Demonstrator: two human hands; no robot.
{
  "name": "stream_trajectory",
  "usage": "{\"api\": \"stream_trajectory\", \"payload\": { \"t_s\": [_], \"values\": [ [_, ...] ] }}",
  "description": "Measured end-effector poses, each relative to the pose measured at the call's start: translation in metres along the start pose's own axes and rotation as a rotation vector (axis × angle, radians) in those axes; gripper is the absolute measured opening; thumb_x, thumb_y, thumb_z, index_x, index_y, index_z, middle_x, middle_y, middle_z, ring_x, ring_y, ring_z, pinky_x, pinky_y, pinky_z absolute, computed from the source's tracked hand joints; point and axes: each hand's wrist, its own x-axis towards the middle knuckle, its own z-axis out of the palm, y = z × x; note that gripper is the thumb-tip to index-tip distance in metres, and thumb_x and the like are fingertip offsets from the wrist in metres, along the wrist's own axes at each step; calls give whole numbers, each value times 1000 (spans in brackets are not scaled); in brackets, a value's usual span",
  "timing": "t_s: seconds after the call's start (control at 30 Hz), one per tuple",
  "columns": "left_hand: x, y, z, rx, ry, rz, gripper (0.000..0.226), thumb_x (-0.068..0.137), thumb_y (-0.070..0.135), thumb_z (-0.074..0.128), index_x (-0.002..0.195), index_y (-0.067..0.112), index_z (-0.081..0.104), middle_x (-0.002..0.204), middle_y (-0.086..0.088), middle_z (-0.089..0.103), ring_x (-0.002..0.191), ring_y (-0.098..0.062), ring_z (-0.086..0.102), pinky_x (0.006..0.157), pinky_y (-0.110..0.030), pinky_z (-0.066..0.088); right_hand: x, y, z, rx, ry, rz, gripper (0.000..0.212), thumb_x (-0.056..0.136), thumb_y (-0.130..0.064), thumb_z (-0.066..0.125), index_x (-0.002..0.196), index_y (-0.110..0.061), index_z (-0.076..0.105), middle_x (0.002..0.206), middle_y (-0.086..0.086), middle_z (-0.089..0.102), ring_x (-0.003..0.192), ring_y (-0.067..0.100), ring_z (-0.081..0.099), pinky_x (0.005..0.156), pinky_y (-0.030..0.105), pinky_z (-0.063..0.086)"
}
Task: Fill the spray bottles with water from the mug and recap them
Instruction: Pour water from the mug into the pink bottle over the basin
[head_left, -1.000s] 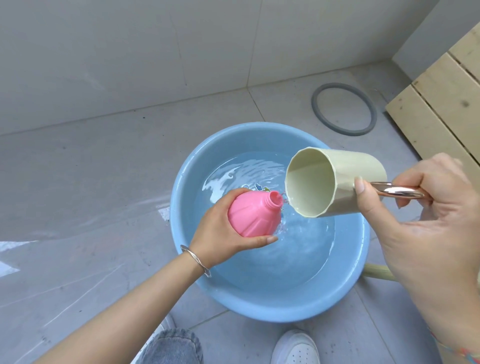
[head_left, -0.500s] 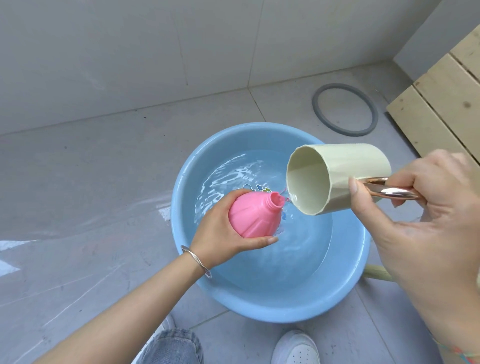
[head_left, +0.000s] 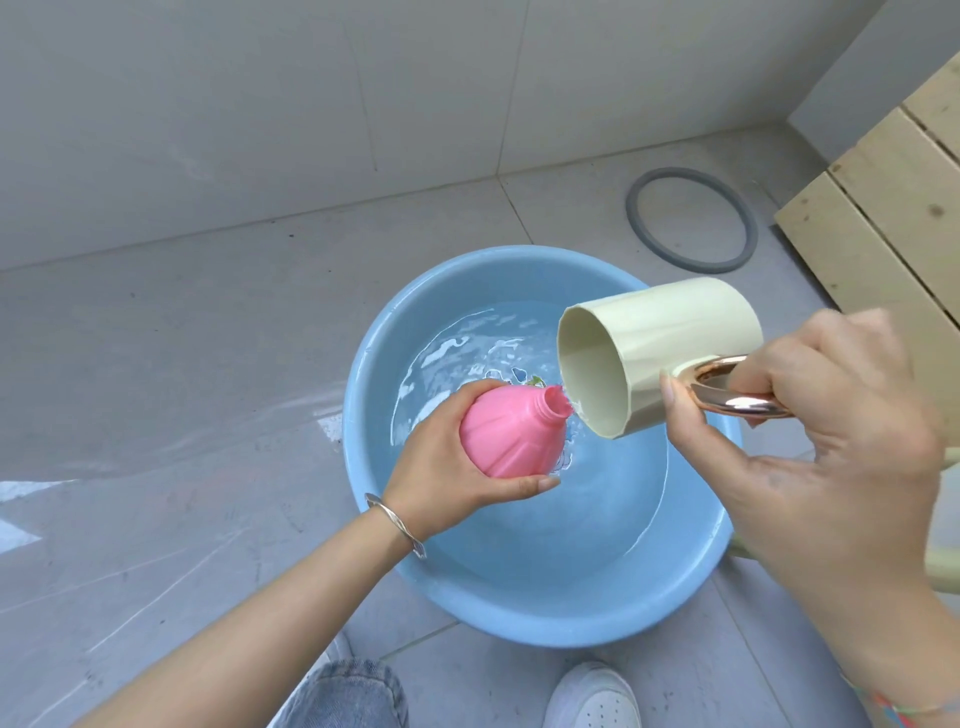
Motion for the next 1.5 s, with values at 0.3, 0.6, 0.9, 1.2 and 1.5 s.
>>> {"api": "stream_trajectory", "payload": {
  "t_s": [0.3, 0.6, 0.9, 1.2, 1.5],
  "values": [
    [-1, 1, 0, -1, 8, -5, 84, 47, 48, 93, 120, 38, 52, 108, 24, 61, 97, 6, 58, 82, -9, 45, -6, -9, 5, -104, 27, -145, 32, 84, -14, 70, 57, -5, 55, 59, 2, 42, 71, 17, 29, 73, 27, 26],
    [0, -1, 1, 0, 9, -6, 82, 46, 52, 92, 118, 42, 51, 110, 25, 61, 101, 2, 59, 84, -16, 48, -9, -2, 9, -164, 51, -273, 31, 84, -11, 69, 57, -6, 54, 56, 6, 48, 69, 22, 35, 82, 27, 25],
    [1, -4, 0, -60, 21, -22, 85, 42, 62, 85, 118, 41, 52, 111, 26, 61, 102, 3, 59, 84, -14, 48, -28, 46, 21, 140, 100, 495, 35, 81, -24, 68, 62, -11, 42, 62, 7, 44, 65, 20, 41, 62, 26, 33],
    [1, -7, -1, -106, 28, -49, 85, 43, 57, 89, 119, 38, 53, 111, 21, 63, 100, 2, 61, 81, -12, 48, -70, 75, 68, 64, -213, 531, 37, 76, -15, 72, 60, -16, 39, 60, -5, 39, 68, 21, 38, 62, 30, 27],
    [1, -9, 0, -103, 45, -56, 86, 41, 61, 87, 118, 41, 53, 112, 24, 62, 102, 2, 60, 85, -17, 49, -89, 80, 82, -55, -386, 408, 44, 71, -6, 77, 62, -20, 37, 61, -7, 34, 65, 22, 36, 63, 28, 16]
  ]
}}
